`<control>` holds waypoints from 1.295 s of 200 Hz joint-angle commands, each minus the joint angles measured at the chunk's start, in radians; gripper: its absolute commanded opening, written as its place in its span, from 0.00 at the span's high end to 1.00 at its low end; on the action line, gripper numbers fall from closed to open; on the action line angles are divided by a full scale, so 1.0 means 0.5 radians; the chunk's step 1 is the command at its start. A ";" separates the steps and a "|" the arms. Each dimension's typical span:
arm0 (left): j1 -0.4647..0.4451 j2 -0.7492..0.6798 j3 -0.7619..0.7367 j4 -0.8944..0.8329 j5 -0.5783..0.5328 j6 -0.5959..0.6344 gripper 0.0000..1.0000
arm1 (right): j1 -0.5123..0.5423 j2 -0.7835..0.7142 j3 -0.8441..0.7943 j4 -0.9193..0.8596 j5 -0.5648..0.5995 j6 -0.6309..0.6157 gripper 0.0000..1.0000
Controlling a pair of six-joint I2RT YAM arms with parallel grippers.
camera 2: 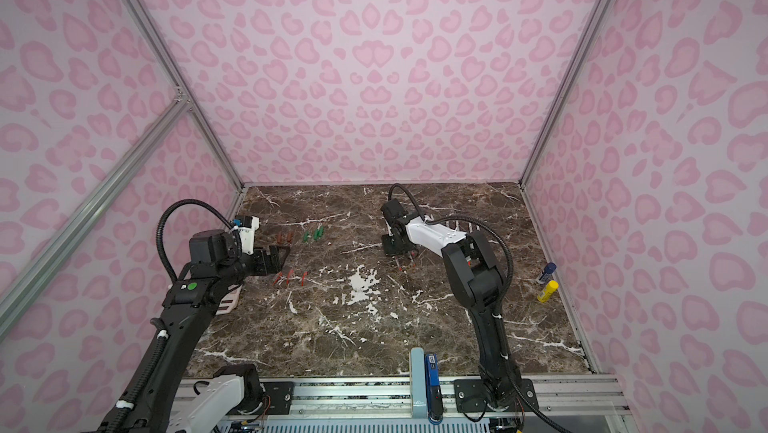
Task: Open the pen caps
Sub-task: 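Move the right gripper to the red pen cluster and grasp a red pen, then lift the red pen and bring its cap into the left gripper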
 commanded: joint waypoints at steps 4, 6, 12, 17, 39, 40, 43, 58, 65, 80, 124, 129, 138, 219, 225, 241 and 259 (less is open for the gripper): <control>-0.030 0.059 0.170 -0.068 0.107 0.022 0.09 | 0.045 -0.196 -0.114 0.068 -0.040 0.052 0.96; -0.031 0.065 0.188 -0.074 0.120 0.026 0.09 | 0.051 -0.218 -0.127 0.081 -0.047 0.056 0.97; -0.042 0.081 0.224 -0.080 0.155 0.036 0.09 | 0.061 -0.268 -0.166 0.114 -0.067 0.068 0.97; -0.048 0.094 0.248 -0.077 0.180 0.041 0.09 | 0.069 -0.314 -0.190 0.137 -0.079 0.084 0.97; -0.065 0.136 0.291 0.048 0.294 -0.040 0.09 | 0.117 -0.530 -0.379 0.265 -0.139 0.177 0.97; -0.067 0.139 0.292 0.052 0.303 -0.043 0.09 | 0.122 -0.540 -0.390 0.275 -0.143 0.181 0.97; -0.073 0.146 0.298 0.073 0.326 -0.055 0.09 | 0.130 -0.576 -0.422 0.310 -0.152 0.199 0.98; -0.108 0.185 0.296 0.201 0.409 -0.140 0.09 | 0.184 -0.734 -0.589 0.499 -0.234 0.277 0.98; -0.131 0.201 0.274 0.275 0.429 -0.203 0.08 | 0.206 -0.801 -0.657 0.587 -0.276 0.322 0.98; -0.163 0.240 0.195 0.478 0.541 -0.380 0.09 | 0.262 -0.939 -0.780 0.750 -0.331 0.425 0.99; -0.220 0.363 -0.002 0.973 0.997 -0.672 0.09 | 0.416 -1.157 -1.071 1.349 -0.525 0.731 1.00; -0.222 0.369 -0.015 1.010 1.025 -0.705 0.09 | 0.431 -1.157 -1.081 1.407 -0.548 0.765 1.00; -0.228 0.377 -0.046 1.061 1.064 -0.748 0.09 | 0.471 -1.157 -1.102 1.516 -0.576 0.812 1.00; -0.370 0.398 -0.172 1.151 0.940 -0.797 0.49 | 0.683 -0.939 -0.919 1.589 -0.554 0.867 1.00; -0.373 0.397 -0.161 1.127 0.930 -0.797 0.53 | 0.686 -0.926 -0.894 1.552 -0.546 0.854 1.00; -0.376 0.394 -0.165 1.122 0.912 -0.788 0.58 | 0.711 -0.909 -0.870 1.543 -0.528 0.823 1.00; -0.381 0.388 -0.182 1.147 0.903 -0.788 0.69 | 0.720 -0.861 -0.821 1.514 -0.560 0.808 1.00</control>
